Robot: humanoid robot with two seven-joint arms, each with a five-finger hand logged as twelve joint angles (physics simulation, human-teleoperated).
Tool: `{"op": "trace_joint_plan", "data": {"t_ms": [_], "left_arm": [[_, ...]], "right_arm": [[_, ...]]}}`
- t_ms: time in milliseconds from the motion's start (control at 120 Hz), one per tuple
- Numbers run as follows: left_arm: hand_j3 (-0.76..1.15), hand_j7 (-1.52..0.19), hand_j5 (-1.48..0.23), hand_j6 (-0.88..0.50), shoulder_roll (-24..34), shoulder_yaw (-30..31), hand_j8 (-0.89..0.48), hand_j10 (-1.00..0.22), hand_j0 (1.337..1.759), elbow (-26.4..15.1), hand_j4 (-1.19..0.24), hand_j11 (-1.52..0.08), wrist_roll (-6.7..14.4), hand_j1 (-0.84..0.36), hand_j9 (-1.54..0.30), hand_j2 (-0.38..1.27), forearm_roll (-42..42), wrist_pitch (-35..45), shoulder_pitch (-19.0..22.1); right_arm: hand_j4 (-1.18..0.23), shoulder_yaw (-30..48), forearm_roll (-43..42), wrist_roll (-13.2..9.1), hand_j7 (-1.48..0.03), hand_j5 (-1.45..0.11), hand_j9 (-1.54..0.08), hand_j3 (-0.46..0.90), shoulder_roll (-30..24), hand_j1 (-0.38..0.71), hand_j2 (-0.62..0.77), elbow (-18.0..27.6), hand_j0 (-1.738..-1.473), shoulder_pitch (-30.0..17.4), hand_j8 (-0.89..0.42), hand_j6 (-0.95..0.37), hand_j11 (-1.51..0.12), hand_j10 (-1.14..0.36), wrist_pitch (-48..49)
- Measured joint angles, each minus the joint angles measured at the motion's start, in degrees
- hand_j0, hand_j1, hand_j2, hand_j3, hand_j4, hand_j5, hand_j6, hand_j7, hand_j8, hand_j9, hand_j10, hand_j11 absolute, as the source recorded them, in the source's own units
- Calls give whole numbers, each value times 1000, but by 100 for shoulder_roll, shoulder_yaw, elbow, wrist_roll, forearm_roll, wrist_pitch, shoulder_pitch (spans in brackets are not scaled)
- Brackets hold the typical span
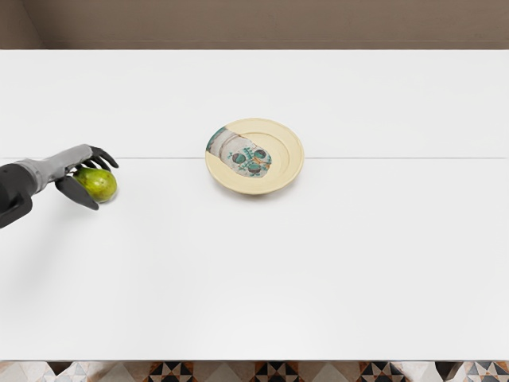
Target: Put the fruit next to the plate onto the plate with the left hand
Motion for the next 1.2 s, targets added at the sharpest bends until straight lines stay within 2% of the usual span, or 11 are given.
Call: {"op": "trace_joint_plan", "data": {"t_ms": [250,442,567,933,1008,1117,1150,1158,1175,1183,1200], "left_arm": [[0,-641,-623,-471,-26,-20,-422,-502,1657,7,-519,-651,0,-225,-652,103,1,-365,-56],[0,-720,-682,-408,-24,-35,-355,-439,1652,17,-606,-771,-3,-239,-759,81,4,-478,-56],[0,-774,-741,-405,-19,-31,-360,-455,1651,39,-620,-821,-6,-228,-801,115,-17,-510,-66],[0,-875,-883,-426,-20,-13,-419,-539,1653,49,-641,-887,-2,-220,-877,331,-34,-586,-180],[0,-906,-922,-387,-9,-16,-390,-512,1654,48,-655,-913,-2,-253,-909,408,-40,-689,-188],[0,-938,-967,-350,-8,-28,-358,-488,1654,34,-665,-938,-2,-270,-940,405,-44,-785,-192],[0,-949,-969,-374,26,-36,-353,-512,1654,27,-673,-942,-1,-259,-946,419,-77,-821,-277],[0,-938,-955,-381,34,-37,-398,-508,1654,26,-683,-943,0,-260,-947,412,-86,-823,-301],[0,-946,-958,-378,43,-40,-356,-511,1654,24,-685,-945,2,-262,-947,439,-109,-844,-339],[0,-935,-947,-393,48,-41,-402,-512,1654,22,-693,-946,1,-263,-948,432,-120,-852,-358],[0,-945,-953,-390,51,-44,-356,-515,1654,21,-694,-949,2,-259,-950,433,-143,-885,-395]], "right_arm": [[-33,0,0,0,-43,-43,-43,0,0,-310,-7,0,-1658,0,-33,-33,-43,-33,0],[-33,-9,1,3,-43,-43,-43,0,0,-310,-7,0,-1658,-1,-33,-33,-43,-33,0],[-33,-9,1,7,-43,-43,-43,0,0,-310,-7,0,-1658,0,-33,-33,-43,-33,0],[-33,-9,0,6,-43,-43,-43,0,0,-310,-7,0,-1658,0,-33,-33,-43,-33,0],[-33,-8,0,8,-43,-43,-43,0,0,-310,-7,0,-1658,0,-33,-33,-43,-33,0],[-33,-6,0,9,-43,-43,-43,0,0,-310,-7,0,-1658,0,-33,-33,-43,-33,0],[-33,-5,0,11,-43,-43,-43,0,0,-310,-7,0,-1658,0,-33,-33,-43,-33,0],[-33,-5,0,11,-43,-43,-43,0,0,-310,-7,0,-1658,0,-33,-33,-43,-33,0],[-33,-6,0,11,-43,-43,-43,0,0,-310,-7,0,-1658,0,-33,-33,-43,-33,0],[-33,-6,0,11,-43,-43,-43,0,0,-310,-7,0,-1658,0,-33,-33,-43,-33,0],[-33,-6,0,11,-43,-43,-43,0,0,-310,-7,0,-1658,0,-33,-33,-43,-33,0]]}}
